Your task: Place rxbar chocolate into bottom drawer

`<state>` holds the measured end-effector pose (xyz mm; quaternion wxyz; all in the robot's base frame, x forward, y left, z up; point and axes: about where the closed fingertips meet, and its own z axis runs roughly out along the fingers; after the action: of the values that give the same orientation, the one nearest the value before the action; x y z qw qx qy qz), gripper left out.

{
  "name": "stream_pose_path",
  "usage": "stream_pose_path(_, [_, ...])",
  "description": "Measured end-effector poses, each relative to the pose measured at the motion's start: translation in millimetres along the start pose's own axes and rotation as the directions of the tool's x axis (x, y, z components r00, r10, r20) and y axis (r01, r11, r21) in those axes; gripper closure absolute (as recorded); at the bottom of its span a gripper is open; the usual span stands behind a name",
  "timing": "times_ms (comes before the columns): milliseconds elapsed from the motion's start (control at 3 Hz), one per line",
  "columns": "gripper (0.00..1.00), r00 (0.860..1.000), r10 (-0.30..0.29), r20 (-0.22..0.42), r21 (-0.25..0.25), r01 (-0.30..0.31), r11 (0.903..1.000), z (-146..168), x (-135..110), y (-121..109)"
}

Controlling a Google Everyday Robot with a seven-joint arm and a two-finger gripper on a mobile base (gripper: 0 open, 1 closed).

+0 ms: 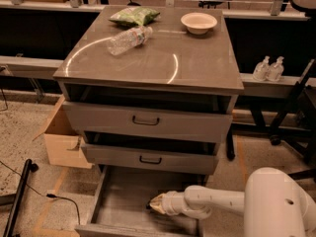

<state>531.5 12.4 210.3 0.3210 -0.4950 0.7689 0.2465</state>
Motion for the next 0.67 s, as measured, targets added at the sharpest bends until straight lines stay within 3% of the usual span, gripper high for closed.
stream_pose_path(333, [0.15, 1.000, 0.024, -0.001, 0.053, -0.023, 0.9983, 3.7, 0.5, -6.5])
stream_pose_path(667, [0.13, 0.998, 0.047, 0.028, 0.130, -0.050, 0.9902, -10.1, -8.8, -17.1])
